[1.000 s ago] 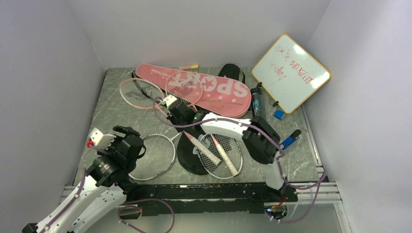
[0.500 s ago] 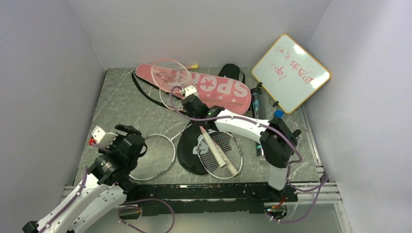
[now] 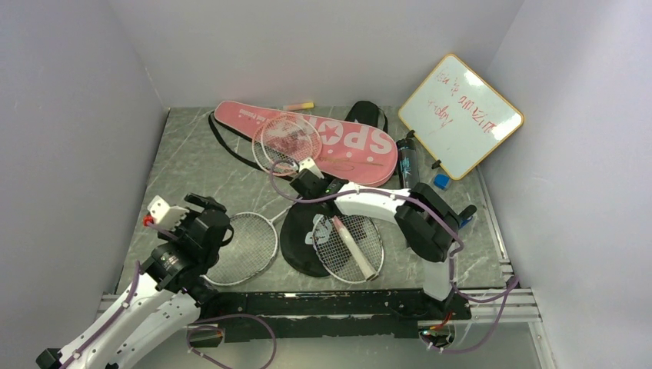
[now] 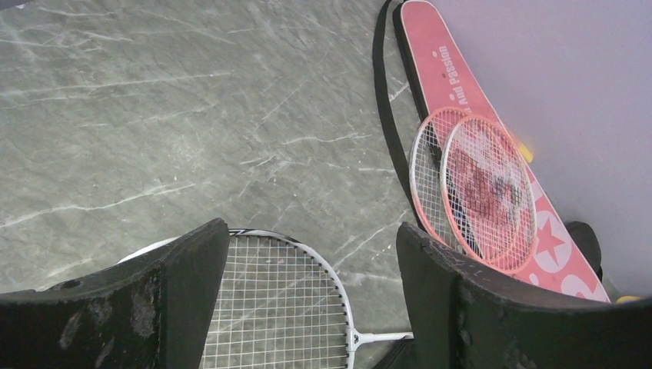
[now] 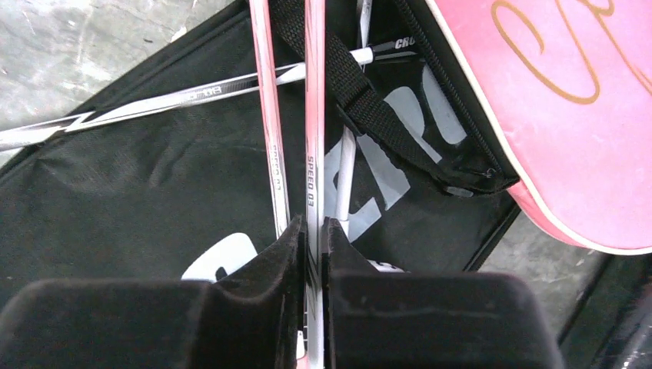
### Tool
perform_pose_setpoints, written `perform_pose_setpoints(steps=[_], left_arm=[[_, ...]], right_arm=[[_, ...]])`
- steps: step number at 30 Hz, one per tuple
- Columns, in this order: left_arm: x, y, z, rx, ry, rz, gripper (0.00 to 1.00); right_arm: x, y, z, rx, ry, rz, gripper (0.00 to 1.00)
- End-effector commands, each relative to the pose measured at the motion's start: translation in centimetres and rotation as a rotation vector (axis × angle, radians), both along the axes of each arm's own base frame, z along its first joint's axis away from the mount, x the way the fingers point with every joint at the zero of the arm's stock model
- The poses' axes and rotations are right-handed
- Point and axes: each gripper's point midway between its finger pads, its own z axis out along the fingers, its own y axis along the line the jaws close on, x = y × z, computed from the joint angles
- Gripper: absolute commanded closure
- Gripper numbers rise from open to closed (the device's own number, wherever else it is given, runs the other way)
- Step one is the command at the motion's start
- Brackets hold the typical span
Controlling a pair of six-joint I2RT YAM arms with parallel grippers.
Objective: Pack up the badminton gear
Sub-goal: Adjust the racket at the center of the board, then pick up the racket from the center of the board.
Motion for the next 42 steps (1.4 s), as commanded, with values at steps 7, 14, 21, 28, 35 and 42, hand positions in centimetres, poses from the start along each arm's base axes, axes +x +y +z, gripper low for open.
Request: perform_pose_setpoints(steps=[7, 14, 21, 28, 35, 42], left_arm=[[0.7, -0.4, 1.5, 0.007, -0.040, -0.021, 0.14], [0.6, -0.3, 1.5, 0.011, -0.037, -0.022, 0.14], [0.9, -0.7, 1.4, 0.007, -0.037, -0.035, 0.14], [0.9, -0.9, 1.5, 0.012, -0.039, -0.048, 0.14], [1.0, -0.9, 1.6, 0.012, -0.041, -0.053, 0.13], [1.2, -1.2, 1.4, 0.021, -0.033, -0.062, 0.13]], right_arm=[[0.7, 1.4, 0.9, 0.051, 0.025, 0.018, 0.71], [0.4, 2.2, 2.0, 0.105, 0.029, 0.040, 0.70], [-0.4, 2.2, 3.6, 0.160, 0.023, 0.081, 0.62], [0.0, 2.9, 3.2, 0.185, 0.051, 0.092, 0.48], [-0.2, 3.4, 0.0, 0.143, 0.122, 0.102, 0.54], [-0.1, 3.0, -2.8, 0.078, 0.155, 0.090, 0.74]])
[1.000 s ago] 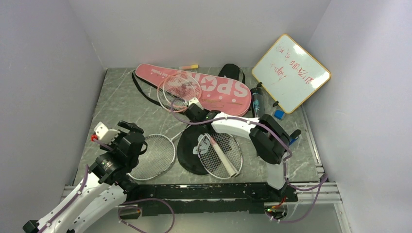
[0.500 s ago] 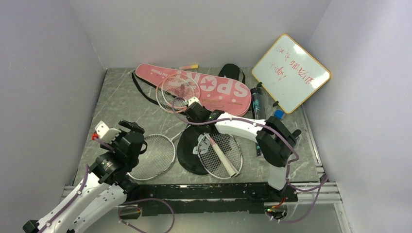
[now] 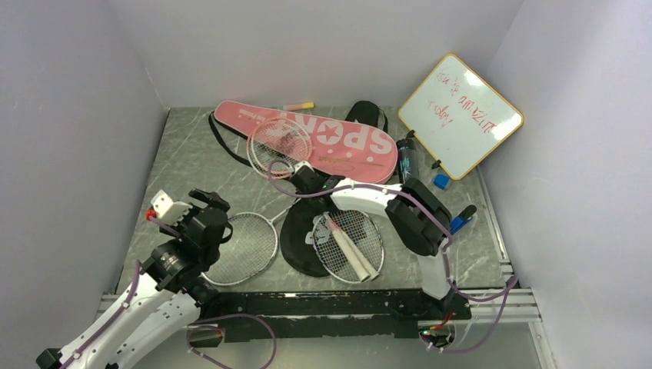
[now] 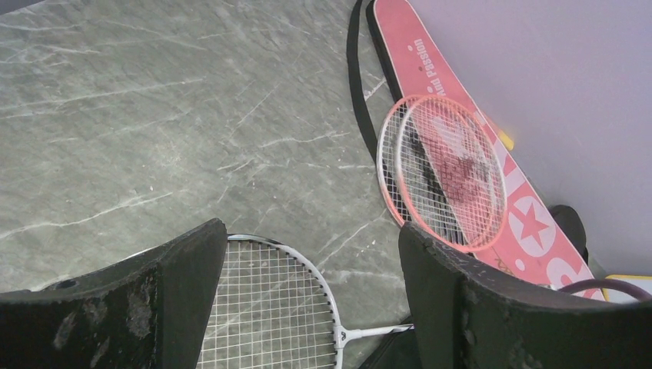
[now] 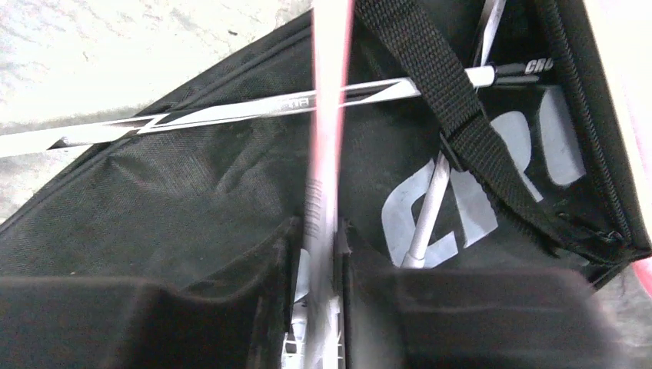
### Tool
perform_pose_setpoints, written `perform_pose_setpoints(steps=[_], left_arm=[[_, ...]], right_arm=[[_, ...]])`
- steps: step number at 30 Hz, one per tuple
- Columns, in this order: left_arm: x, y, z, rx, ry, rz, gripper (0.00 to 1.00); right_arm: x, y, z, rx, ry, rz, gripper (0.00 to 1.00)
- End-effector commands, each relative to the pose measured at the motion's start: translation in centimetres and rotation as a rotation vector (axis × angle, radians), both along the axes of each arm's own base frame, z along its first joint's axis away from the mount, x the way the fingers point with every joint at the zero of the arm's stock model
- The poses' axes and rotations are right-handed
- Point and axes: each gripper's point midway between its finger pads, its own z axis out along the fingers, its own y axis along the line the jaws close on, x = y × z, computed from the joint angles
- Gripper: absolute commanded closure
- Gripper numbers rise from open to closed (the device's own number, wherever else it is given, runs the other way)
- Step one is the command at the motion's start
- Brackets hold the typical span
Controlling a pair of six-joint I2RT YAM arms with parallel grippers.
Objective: Pack up the badminton gear
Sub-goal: Pick up the racket from the center of the board.
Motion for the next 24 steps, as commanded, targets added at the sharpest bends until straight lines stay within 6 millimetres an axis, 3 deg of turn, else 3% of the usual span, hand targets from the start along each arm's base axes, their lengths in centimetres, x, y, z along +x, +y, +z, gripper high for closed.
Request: perform_pose_setpoints(steps=[1, 3, 6, 13, 18, 24], left_arm=[[0.3, -0.2, 0.2, -0.001, -0.009, -0.005, 0.13], [0.3, -0.3, 0.2, 0.000, -0.008, -0.008, 0.13], [0.4, -0.3, 0.3, 0.002, -0.008, -0.010, 0.13], [1.4, -1.9, 0.3, 0.018, -0.012, -0.085, 0.14], [3.1, -5.1, 0.2, 0.063, -0.016, -0.246, 0.13], [6.1, -11.0, -0.7, 0.056, -0.008, -0.462, 0.09]], right_arm=[[1.2, 0.6, 0.1, -0.014, -0.022, -0.015, 0.87], [1.6, 0.5, 0.8, -0.011, -0.043, -0.033, 1.00], [2.0, 0.3, 3.7, 0.045, -0.106, -0.057, 1.00], [1.3, -1.5, 14.7, 0.287, -0.293, -0.123, 1.00], [0.4, -5.6, 20.6, 0.438, -0.397, -0.252, 1.00], [0.0, -11.8, 24.2, 0.524, -0.457, -0.429, 1.00]])
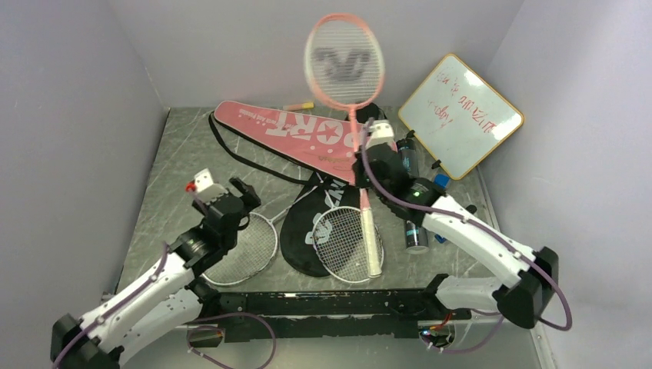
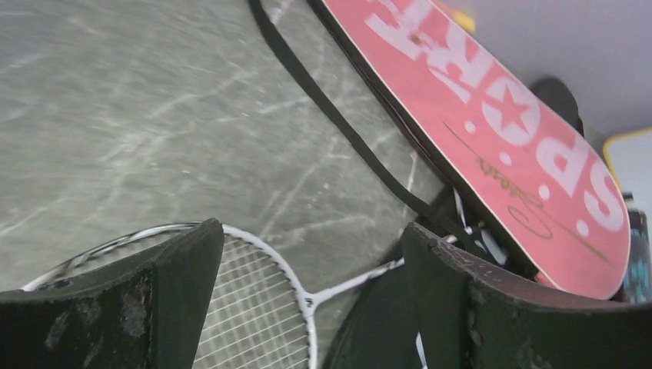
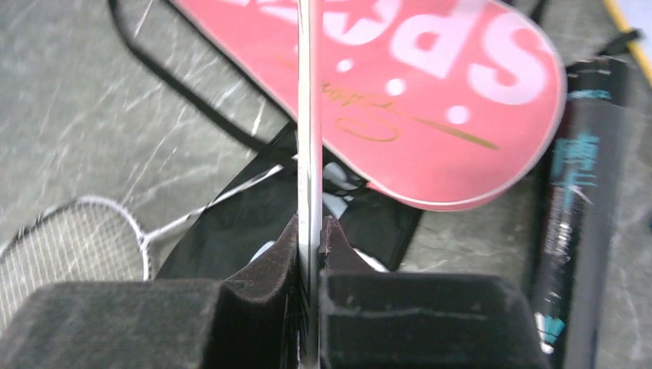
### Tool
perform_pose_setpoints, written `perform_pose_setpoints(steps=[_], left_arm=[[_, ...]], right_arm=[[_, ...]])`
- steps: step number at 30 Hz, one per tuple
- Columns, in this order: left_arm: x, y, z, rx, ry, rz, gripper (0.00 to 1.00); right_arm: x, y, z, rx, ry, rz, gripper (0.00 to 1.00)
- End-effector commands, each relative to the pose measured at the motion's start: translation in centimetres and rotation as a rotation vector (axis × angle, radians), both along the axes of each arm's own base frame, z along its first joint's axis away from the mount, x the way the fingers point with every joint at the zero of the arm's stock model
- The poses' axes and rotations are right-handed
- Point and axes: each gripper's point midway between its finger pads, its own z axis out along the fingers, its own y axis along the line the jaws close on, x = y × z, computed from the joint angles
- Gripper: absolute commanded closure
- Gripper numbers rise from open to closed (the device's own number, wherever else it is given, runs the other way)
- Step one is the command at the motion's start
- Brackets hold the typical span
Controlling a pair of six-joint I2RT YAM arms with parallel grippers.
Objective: Pack up the badminton gear
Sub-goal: Adjust the racket bag at the center of the board.
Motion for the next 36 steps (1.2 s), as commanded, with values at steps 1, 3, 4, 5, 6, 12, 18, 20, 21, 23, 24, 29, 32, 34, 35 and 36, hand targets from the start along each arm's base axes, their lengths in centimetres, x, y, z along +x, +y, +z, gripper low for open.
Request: perform_pose_setpoints(steps=[1, 3, 4, 5, 6, 12, 18, 20, 21, 23, 24, 29, 32, 34, 35, 36], left_arm=[[3.0, -5.6, 1.0, -0.044, -0.026, -0.207, 0.09], [4.2, -7.8, 0.7, -0.073, 0.002, -0.279, 0.08], [5.0, -9.0, 0.8, -0.099, 0.006, -0.319, 0.08], [5.7, -9.9, 0.6, -0.125, 0.019, -0.342, 0.08], [6.5, -10.6, 0.1, -0.155, 0.037, -0.358, 0.09], [11.8, -13.3, -1.7, -0.180, 0.097, -0.444, 0.17], [16.1, -14.1, -3.9, -0.284, 0.120, -0.433, 0.24], [17.1, -14.5, -4.4, -0.320, 0.125, -0.422, 0.22], [17.6, -14.6, -5.0, -0.329, 0.142, -0.405, 0.20], [18.6, -14.6, -6.2, -0.335, 0.197, -0.358, 0.16], [19.0, -14.6, -7.1, -0.331, 0.229, -0.341, 0.15], [20.9, -15.0, -9.5, -0.333, 0.276, -0.297, 0.11], [22.1, -15.7, -10.5, -0.365, 0.287, -0.292, 0.12], [22.7, -16.3, -11.6, -0.390, 0.307, -0.286, 0.13], [22.9, -16.5, -12.0, -0.403, 0.312, -0.284, 0.14], [23.1, -16.7, -12.6, -0.420, 0.316, -0.281, 0.18]], right_arm=[[0.5, -4.0, 2.2, 0.081, -0.044, -0.175, 1.00], [0.2, -5.5, 2.5, 0.064, -0.052, -0.221, 1.00], [0.0, -6.1, 2.7, 0.059, -0.058, -0.237, 1.00], [-0.2, -6.6, 2.9, 0.055, -0.064, -0.254, 1.00], [-0.3, -7.1, 3.2, 0.058, -0.073, -0.269, 1.00], [-1.4, -8.3, 5.0, 0.110, -0.124, -0.271, 1.00], [-1.9, -8.8, 6.5, 0.143, -0.170, -0.259, 1.00], [-1.8, -8.8, 6.6, 0.138, -0.175, -0.257, 1.00], [-1.8, -8.8, 6.6, 0.135, -0.174, -0.259, 1.00], [-1.7, -8.7, 6.6, 0.127, -0.174, -0.258, 1.00], [-1.6, -8.7, 6.5, 0.128, -0.174, -0.258, 1.00], [-1.5, -8.3, 6.3, 0.135, -0.174, -0.247, 1.00], [-1.4, -8.2, 6.3, 0.138, -0.176, -0.244, 1.00], [-1.4, -8.2, 6.3, 0.136, -0.178, -0.243, 1.00], [-1.3, -8.2, 6.3, 0.134, -0.178, -0.244, 1.00], [-1.3, -8.2, 6.4, 0.133, -0.179, -0.245, 1.00]])
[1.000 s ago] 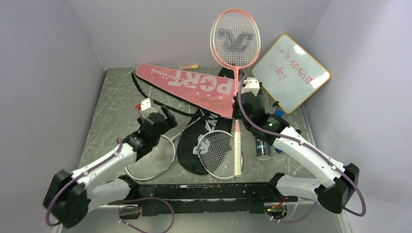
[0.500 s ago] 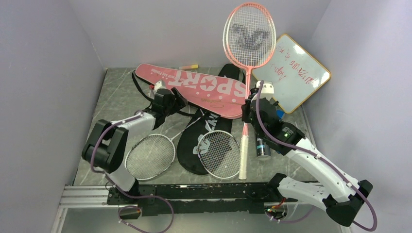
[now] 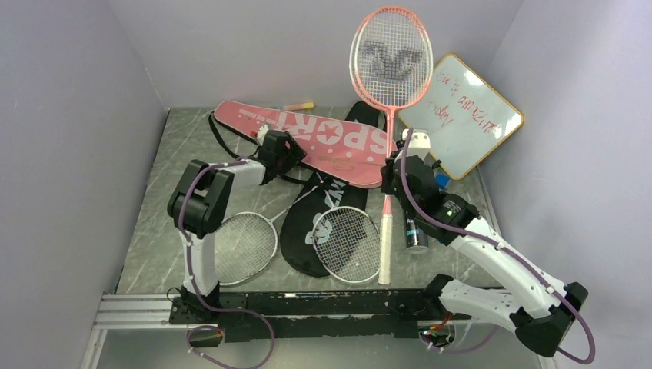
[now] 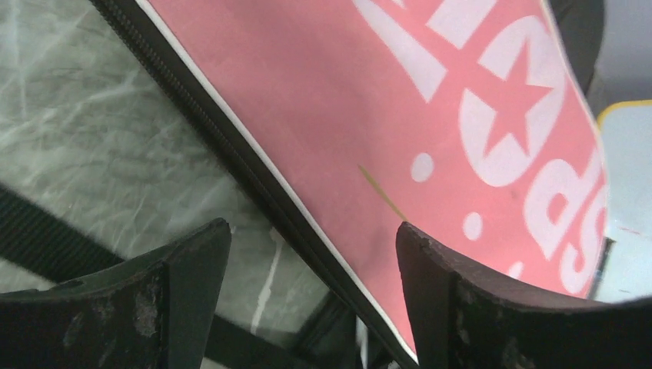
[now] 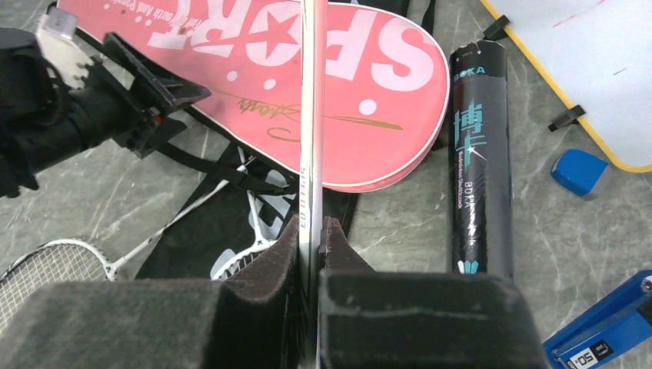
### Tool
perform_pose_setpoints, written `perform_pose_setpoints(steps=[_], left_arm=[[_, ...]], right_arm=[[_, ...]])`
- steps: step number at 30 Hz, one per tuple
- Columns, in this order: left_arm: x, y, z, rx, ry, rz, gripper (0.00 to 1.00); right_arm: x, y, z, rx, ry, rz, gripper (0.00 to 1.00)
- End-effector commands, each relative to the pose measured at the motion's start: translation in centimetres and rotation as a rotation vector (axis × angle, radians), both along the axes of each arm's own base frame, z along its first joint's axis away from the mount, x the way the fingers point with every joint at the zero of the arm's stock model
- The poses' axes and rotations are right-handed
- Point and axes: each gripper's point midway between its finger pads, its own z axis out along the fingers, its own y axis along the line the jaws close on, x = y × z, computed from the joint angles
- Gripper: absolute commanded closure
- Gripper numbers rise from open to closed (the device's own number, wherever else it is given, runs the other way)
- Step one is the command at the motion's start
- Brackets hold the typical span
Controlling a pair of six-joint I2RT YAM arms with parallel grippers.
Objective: Pack up the badminton gear
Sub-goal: Adjust the racket bag at the center of the board.
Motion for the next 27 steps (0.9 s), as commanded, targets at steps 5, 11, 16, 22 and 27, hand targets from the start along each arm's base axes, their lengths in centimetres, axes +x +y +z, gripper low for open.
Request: perform_pose_setpoints(steps=[5, 11, 16, 22, 27], left_arm=[[2.6, -1.8, -1.7, -0.158, -0.032, 0.040, 0.53], [4.6, 0.6, 2.1, -0.206, -0.170, 0.076, 0.95], [1.2, 6.3, 7.8, -0.106, -0.297, 0.250, 0.95], [-3.7, 10.4, 14.0, -0.032, -0.425, 0.355, 0.95], [-8.3, 13.9, 18.2, 0.062, -0.509, 0.461, 0.95]], right_arm=[[1.1, 0.3, 3.0, 0.067, -0.104, -0.019, 1.00], [0.8, 0.7, 1.3, 0.062, -0.053, -0.003, 1.00], [0.4, 1.6, -2.9, 0.029, 0.063, 0.022, 1.00], [0.3, 4.0, -7.2, 0.053, 0.165, 0.097, 1.00], [0.4, 4.5, -8.1, 0.066, 0.178, 0.107, 1.00]])
